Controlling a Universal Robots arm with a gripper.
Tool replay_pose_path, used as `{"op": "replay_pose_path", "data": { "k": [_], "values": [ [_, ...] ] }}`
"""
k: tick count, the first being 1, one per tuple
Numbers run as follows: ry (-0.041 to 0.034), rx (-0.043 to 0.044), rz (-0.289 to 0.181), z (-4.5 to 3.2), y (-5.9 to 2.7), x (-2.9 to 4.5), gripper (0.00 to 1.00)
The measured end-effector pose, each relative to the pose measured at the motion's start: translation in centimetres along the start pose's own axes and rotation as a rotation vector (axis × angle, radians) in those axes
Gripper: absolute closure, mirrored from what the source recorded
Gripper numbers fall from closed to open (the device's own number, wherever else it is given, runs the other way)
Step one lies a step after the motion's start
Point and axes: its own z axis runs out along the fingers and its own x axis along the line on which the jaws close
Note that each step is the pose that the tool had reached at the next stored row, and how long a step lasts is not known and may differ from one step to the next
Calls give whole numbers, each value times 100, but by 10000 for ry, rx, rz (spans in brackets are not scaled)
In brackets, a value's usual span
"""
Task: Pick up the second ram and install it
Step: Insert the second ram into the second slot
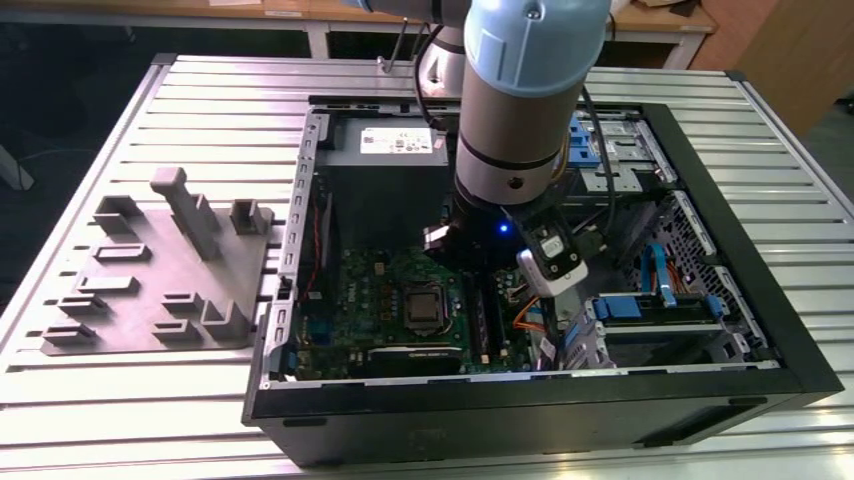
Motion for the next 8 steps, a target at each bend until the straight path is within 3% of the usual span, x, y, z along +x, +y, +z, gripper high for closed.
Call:
{"op": "replay_pose_path", "data": {
  "k": [8],
  "values": [
    [1, 3, 0, 27, -2, 2, 88]
  ]
}}
